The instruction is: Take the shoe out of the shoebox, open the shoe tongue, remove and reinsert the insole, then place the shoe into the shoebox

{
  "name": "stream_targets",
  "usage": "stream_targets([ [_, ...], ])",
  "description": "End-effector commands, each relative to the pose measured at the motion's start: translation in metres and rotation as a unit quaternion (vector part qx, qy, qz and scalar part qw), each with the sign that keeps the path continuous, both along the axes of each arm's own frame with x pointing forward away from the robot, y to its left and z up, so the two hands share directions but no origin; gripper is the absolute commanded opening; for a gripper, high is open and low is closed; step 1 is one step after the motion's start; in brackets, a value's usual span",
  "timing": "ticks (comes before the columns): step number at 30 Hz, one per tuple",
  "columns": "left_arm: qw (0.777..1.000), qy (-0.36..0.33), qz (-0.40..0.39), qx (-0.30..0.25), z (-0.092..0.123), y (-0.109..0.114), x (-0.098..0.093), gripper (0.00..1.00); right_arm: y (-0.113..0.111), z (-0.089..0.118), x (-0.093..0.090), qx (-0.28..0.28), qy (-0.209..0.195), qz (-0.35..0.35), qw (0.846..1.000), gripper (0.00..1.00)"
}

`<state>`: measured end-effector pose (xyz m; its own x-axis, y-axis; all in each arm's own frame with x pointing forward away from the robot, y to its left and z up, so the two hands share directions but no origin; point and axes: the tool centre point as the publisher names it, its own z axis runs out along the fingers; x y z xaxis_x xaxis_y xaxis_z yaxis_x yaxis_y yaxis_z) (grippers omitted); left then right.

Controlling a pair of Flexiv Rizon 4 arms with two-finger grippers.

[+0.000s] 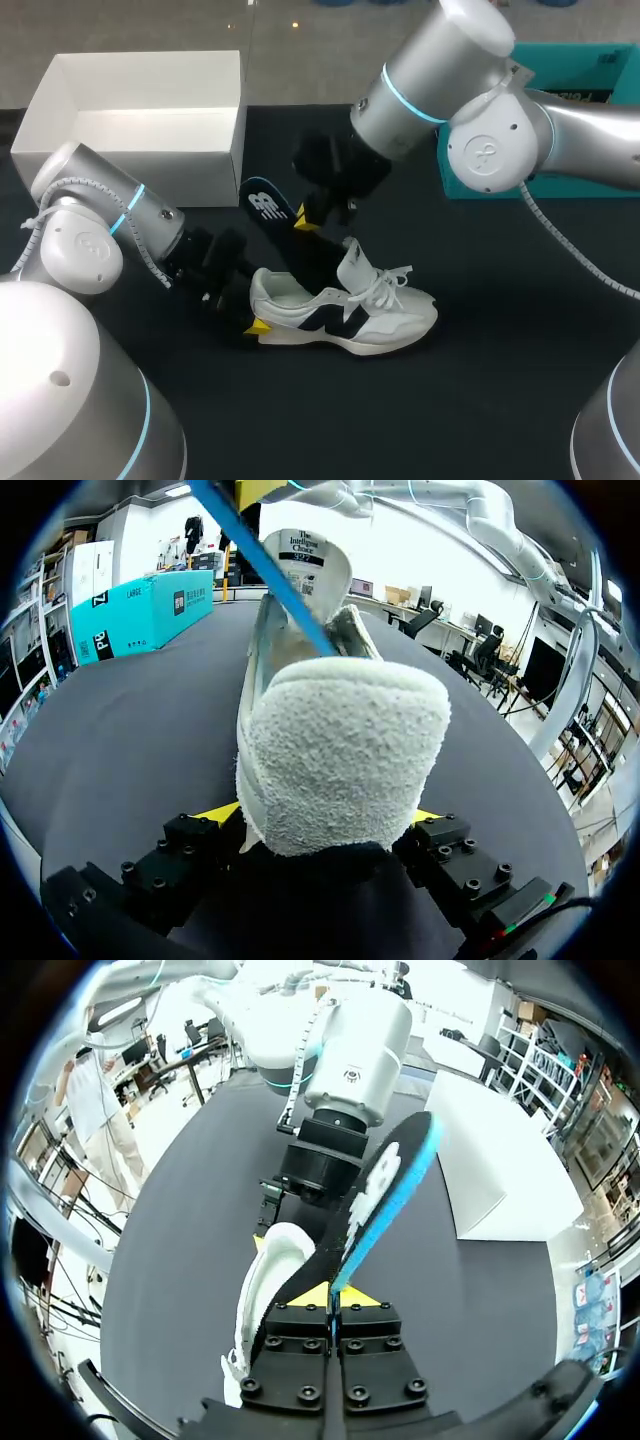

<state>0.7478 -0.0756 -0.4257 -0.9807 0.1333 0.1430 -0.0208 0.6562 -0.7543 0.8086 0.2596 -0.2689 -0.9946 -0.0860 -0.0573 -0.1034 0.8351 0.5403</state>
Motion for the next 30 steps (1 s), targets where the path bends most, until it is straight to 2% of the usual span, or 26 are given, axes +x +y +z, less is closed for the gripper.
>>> stream_targets([
  [1,1.000,0.000,0.000,0.000,-0.003,0.000,0.000,0.00,-0.005,0.017,0.000,0.004,-0.004,-0.005,1.000,0.00],
  [15,1.000,0.000,0.000,0.000,-0.003,0.000,0.000,0.00,-0.005,0.060,0.015,0.043,-0.016,-0.003,0.999,0.00],
  [20,1.000,0.000,0.000,0.000,-0.003,0.000,0.000,0.00,-0.004,0.074,0.020,0.084,-0.039,-0.005,0.996,0.00],
  [30,1.000,0.000,0.000,0.000,-0.003,0.000,0.000,0.00,0.000,0.081,0.023,0.092,-0.052,-0.015,0.994,0.00],
])
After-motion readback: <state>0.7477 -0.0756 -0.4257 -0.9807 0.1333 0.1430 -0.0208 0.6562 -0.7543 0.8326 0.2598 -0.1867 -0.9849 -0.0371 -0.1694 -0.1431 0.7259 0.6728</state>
